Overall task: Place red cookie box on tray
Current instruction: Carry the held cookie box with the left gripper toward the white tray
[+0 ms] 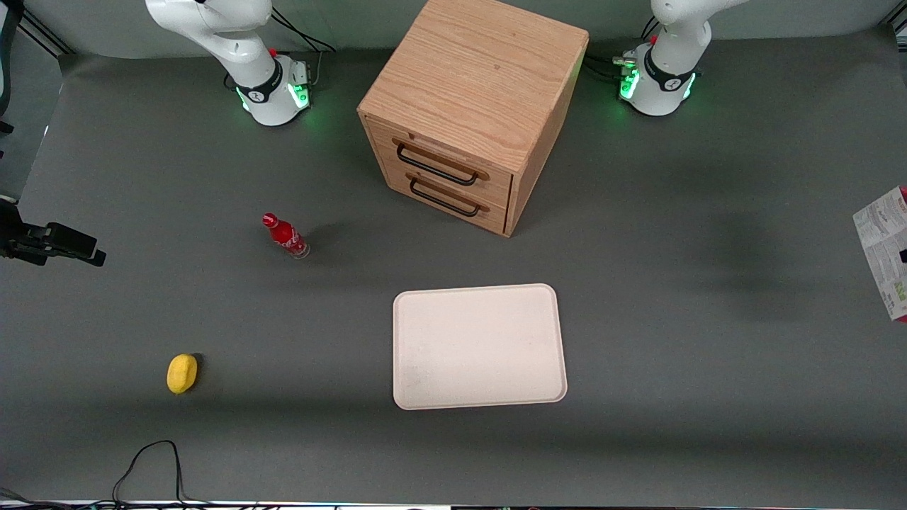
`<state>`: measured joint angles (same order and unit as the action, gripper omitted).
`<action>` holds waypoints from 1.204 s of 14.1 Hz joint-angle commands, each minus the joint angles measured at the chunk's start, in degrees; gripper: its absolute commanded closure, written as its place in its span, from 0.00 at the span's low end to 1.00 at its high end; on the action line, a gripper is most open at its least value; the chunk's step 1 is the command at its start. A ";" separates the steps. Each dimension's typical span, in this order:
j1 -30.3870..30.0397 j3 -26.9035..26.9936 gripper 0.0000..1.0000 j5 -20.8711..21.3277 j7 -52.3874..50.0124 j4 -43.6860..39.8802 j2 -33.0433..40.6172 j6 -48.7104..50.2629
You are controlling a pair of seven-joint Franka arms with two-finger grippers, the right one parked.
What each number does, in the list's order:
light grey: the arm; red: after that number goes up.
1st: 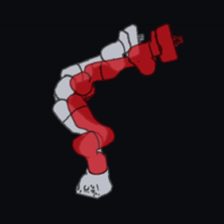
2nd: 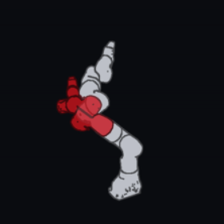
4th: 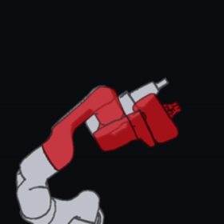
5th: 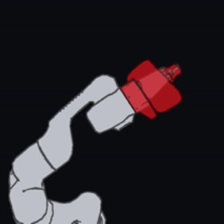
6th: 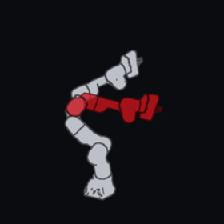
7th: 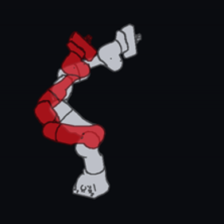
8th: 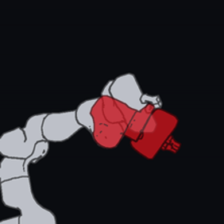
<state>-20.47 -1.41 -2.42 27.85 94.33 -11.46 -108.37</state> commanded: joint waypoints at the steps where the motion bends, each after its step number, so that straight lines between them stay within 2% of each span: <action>1: 2.79 -4.20 1.00 0.58 -5.76 -5.72 -0.76 2.72; 2: 4.20 -5.78 1.00 0.75 -9.27 -7.04 -0.93 4.21; 4: 8.14 -8.95 1.00 4.60 -16.21 -10.73 -2.25 6.41; 6: 12.97 -10.62 1.00 6.11 -25.52 -15.73 -5.23 9.48; 9: 21.94 -10.98 1.00 8.31 -30.40 -26.62 -13.30 13.79; 13: 30.20 -10.55 1.00 8.40 -40.31 -37.62 -24.20 14.33; 17: 35.93 -10.28 1.00 9.63 -47.52 -39.93 -31.77 10.91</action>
<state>12.44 -12.77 5.78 -15.71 59.47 -38.75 -97.52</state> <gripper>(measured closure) 0.956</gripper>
